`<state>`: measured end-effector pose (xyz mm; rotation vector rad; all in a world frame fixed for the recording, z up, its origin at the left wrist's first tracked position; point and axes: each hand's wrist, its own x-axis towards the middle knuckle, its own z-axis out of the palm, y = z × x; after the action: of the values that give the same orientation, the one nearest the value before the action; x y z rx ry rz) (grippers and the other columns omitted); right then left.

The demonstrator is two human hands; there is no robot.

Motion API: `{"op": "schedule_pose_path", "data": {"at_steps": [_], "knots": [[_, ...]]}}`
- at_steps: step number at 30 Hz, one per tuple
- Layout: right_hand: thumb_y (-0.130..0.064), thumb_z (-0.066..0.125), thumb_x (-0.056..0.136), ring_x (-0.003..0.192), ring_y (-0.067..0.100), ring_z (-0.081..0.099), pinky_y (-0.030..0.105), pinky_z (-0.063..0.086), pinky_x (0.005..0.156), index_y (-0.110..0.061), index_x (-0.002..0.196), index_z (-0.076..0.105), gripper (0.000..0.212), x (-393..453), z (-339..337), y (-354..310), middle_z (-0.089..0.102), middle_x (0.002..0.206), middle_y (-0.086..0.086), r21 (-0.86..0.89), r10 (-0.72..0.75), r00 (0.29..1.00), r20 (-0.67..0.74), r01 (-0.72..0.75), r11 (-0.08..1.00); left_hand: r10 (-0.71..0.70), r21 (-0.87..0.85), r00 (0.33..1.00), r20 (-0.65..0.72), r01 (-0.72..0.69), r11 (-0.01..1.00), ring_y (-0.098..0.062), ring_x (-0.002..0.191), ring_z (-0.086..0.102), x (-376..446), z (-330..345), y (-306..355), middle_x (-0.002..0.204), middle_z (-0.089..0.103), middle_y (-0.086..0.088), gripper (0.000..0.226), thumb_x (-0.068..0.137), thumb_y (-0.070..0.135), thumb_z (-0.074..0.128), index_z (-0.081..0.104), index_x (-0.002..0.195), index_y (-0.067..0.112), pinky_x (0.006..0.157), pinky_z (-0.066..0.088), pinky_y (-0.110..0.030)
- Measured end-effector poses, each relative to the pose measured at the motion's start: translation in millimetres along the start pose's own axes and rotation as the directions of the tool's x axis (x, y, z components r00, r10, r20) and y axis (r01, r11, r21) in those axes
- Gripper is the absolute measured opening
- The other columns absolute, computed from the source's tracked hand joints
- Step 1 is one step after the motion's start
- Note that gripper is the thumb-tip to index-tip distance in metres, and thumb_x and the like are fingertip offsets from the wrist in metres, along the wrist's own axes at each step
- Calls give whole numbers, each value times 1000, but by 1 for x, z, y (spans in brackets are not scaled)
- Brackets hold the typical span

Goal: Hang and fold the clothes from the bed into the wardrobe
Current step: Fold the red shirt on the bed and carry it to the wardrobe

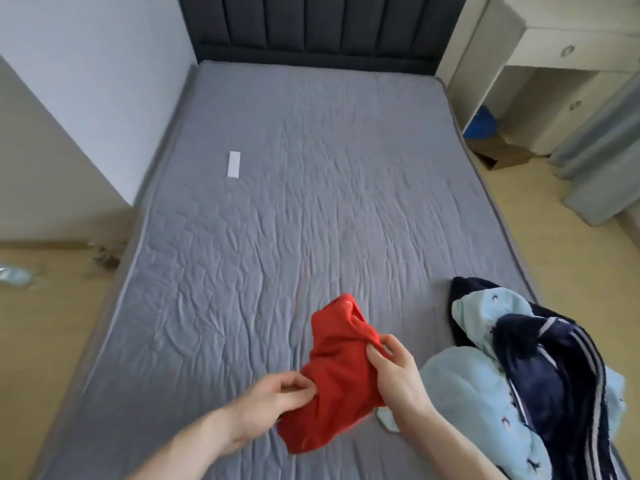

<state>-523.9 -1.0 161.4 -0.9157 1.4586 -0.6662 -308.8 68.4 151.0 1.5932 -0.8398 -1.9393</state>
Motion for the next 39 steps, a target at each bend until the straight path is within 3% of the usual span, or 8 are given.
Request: {"op": "schedule_pose_path", "data": {"at_steps": [4,8,12,17,22,26,36,39], "knots": [[-14,57,101,66,13,58,29,47,62,-18,94,70,15,8,44,27,68,76,2,-42,54,998,-13,-54,998,102,150,955,-278,-62,987,-17,76,58,-3,-46,-50,76,67,-2,17,93,1,69,69,83,14,72,43,-27],[-5,53,101,68,16,50,28,43,56,-5,95,61,10,14,55,30,60,76,6,51,-28,995,-96,33,998,184,-34,722,-668,-276,961,-16,74,55,-16,-97,-57,73,65,3,20,96,-5,61,63,86,12,64,43,-19],[4,50,100,67,8,45,28,38,64,-11,89,56,20,9,70,49,56,71,-3,65,-115,991,-72,119,991,393,164,604,-693,-399,902,-4,76,61,-33,-113,-50,84,68,8,8,92,14,66,63,94,20,69,45,-13],[3,51,92,76,17,62,40,51,77,-19,91,61,24,19,72,117,70,80,-5,-212,48,983,-180,-86,973,492,503,776,-394,-266,822,-1,104,63,-39,-89,-90,107,66,19,36,86,-1,65,64,110,27,92,44,-14],[-11,61,86,109,29,69,34,53,95,-17,103,69,20,22,43,195,75,111,8,-647,459,878,-138,-431,630,11,769,999,-38,22,639,8,97,62,-23,-77,-174,97,64,29,33,81,23,62,58,110,37,86,43,-9],[-17,62,85,116,26,65,29,48,93,-19,118,63,33,33,39,209,70,123,5,-761,442,889,-119,-368,535,-263,848,960,-92,214,485,-13,108,66,10,-92,-227,113,71,9,27,83,25,63,68,109,27,94,49,-22],[-25,74,81,151,27,24,36,21,122,-14,157,30,89,152,106,207,31,163,5,-872,-82,969,234,246,422,-285,391,777,-562,553,736,-24,137,49,132,-123,-266,149,45,-8,109,67,60,81,32,152,13,110,40,-31],[-28,70,82,147,30,28,44,31,119,-29,162,15,97,174,126,211,31,163,-2,-895,-43,943,330,326,305,-266,354,755,-600,548,758,-23,127,58,147,-117,-273,134,61,-4,81,70,52,82,50,137,20,103,45,-31]]}}
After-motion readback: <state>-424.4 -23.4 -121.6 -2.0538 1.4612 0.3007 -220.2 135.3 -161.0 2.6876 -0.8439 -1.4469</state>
